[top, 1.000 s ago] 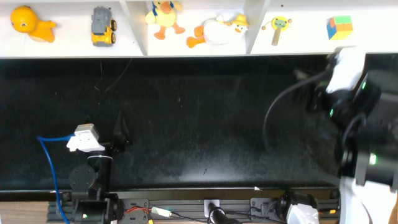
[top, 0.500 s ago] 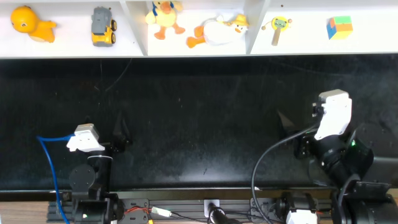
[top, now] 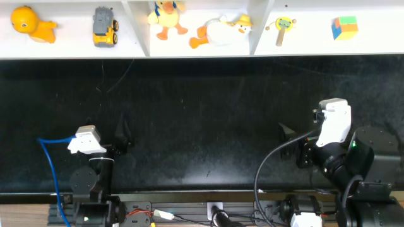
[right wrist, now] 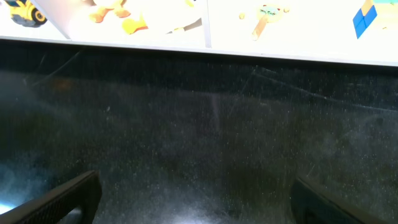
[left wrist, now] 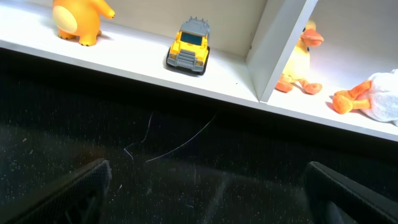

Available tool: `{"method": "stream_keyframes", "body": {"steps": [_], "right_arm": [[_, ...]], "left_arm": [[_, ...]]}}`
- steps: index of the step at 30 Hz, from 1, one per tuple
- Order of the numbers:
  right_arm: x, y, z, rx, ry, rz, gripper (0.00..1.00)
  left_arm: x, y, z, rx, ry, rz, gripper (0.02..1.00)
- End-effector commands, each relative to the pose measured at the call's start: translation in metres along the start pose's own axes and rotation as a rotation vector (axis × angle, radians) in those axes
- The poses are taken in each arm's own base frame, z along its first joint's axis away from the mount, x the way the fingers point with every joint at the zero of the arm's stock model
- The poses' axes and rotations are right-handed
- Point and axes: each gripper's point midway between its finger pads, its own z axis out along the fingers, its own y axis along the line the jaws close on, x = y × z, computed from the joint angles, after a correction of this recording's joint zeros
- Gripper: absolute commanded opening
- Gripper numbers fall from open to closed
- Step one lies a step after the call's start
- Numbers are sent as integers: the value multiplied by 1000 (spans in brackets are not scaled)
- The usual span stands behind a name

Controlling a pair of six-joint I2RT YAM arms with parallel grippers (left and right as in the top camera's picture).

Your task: Store Toys

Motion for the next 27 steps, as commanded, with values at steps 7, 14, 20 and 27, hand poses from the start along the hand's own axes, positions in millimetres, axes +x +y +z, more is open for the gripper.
{"method": "stream_keyframes", "body": {"steps": [7, 14, 20, 27], "right_arm": [[-11, -14, 10, 71, -129, -65, 996], [-5, -26, 42, 84, -424, -3, 996], [28, -44, 64, 124, -545, 172, 996], [54, -51, 87, 97, -639, 281, 996]], "left_arm": [[0, -2, 0, 10, -6, 19, 998], [0, -2, 0, 10, -6, 19, 998], [0, -2, 0, 10, -6, 19, 998], [0, -2, 0, 10, -6, 19, 998]]}}
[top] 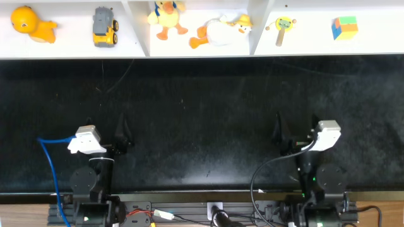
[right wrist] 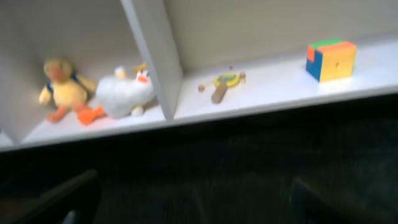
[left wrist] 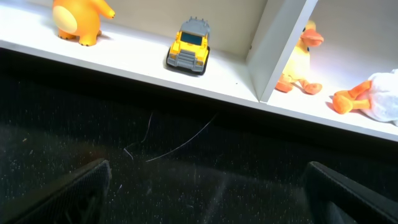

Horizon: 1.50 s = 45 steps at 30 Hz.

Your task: Store Toys

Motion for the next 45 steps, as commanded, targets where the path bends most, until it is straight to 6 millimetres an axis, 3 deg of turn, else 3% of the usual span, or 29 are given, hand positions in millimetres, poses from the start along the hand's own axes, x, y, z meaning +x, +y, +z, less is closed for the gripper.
{"method": "stream_keyframes", "body": {"steps": [1, 6, 14, 45], "right_arm": [[11, -9, 3, 18, -67, 114, 996], [22, -12, 12, -2, -114, 177, 996], [22, -13, 12, 10, -113, 103, 996], [22, -14, 12, 12, -112, 102, 996]], "left_arm": [[0, -2, 0, 10, -6, 19, 996], [0, -2, 0, 10, -6, 19, 998], [0, -2, 0, 10, -6, 19, 998], [0, -2, 0, 10, -6, 19, 998]]}}
